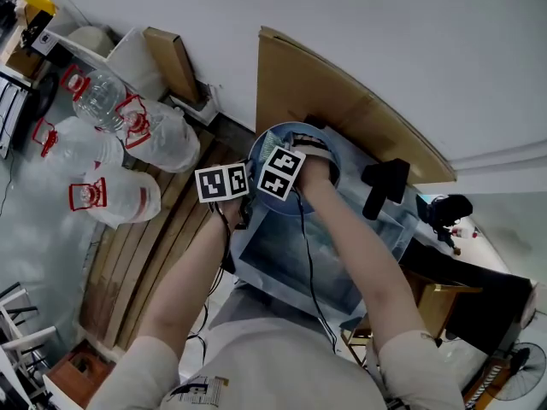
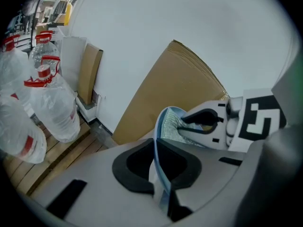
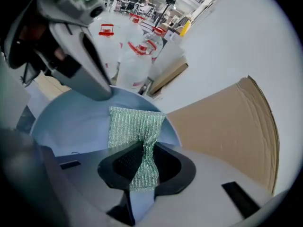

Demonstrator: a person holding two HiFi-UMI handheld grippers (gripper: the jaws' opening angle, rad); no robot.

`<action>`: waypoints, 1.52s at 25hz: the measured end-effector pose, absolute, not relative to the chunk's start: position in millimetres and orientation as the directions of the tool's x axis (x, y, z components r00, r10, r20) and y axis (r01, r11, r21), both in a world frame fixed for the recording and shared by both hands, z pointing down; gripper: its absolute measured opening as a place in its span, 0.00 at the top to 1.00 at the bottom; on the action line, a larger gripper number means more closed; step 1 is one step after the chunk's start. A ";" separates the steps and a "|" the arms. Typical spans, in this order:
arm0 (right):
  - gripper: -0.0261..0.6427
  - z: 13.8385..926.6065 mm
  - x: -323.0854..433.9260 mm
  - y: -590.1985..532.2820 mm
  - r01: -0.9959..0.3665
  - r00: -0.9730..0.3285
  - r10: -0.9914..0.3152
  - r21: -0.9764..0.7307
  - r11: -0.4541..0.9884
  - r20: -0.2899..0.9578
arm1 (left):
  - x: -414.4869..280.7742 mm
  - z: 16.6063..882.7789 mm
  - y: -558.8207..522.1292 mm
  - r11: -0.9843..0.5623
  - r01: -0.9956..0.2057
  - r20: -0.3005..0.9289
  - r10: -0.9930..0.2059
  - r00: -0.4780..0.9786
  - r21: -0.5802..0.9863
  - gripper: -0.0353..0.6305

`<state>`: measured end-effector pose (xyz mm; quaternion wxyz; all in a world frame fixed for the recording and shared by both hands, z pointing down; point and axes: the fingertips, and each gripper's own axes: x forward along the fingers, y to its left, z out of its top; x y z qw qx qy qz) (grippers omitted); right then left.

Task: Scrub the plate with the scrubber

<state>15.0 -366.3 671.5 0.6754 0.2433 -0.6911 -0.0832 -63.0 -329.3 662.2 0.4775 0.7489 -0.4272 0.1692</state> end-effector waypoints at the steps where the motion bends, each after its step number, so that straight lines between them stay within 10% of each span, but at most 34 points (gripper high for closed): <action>1: 0.81 670.7 20.7 -376.8 -0.231 0.032 -0.470 0.464 0.855 0.882 | -62.9 662.3 -329.1 -0.179 -0.801 0.662 -0.478 0.578 0.571 0.91; 13: 0.81 666.3 88.6 -300.8 -0.271 0.062 -0.253 0.261 0.926 0.965 | -64.2 662.8 -329.7 -0.160 -0.800 0.655 -0.493 0.573 0.579 0.91; 22: 0.80 667.6 0.5 -265.8 -0.354 -0.195 -0.204 0.125 0.927 0.959 | -64.4 662.6 -326.9 -0.134 -0.788 0.645 -0.501 0.577 0.600 0.90; 38: 0.81 667.5 81.3 -367.5 -0.458 0.107 -0.378 0.383 0.802 0.920 | -69.1 662.5 -317.5 -0.170 -0.817 0.664 -0.504 0.553 0.552 0.90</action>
